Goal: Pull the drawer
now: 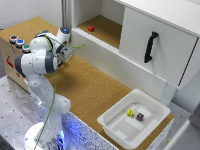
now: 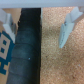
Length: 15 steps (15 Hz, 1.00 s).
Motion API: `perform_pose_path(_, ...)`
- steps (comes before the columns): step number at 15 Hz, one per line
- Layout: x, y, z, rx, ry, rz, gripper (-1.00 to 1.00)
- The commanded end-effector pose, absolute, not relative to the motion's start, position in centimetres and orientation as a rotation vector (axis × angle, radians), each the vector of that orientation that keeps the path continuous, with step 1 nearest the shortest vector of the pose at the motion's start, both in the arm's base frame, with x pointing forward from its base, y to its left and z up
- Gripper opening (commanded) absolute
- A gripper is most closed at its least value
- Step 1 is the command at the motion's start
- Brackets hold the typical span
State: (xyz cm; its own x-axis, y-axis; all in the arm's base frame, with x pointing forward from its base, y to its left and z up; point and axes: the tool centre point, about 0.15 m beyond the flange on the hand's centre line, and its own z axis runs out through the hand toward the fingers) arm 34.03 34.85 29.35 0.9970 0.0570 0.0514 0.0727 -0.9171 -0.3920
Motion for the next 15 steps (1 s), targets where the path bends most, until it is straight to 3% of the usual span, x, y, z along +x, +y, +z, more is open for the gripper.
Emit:
perform_pose_path(1, 35.8, 35.1, 28.3, -2.657, -0.127, -0.010, -1.00)
perform_pose_path(15, 35.5, 30.3, 27.3, -2.719, -0.049, -0.019, -1.00)
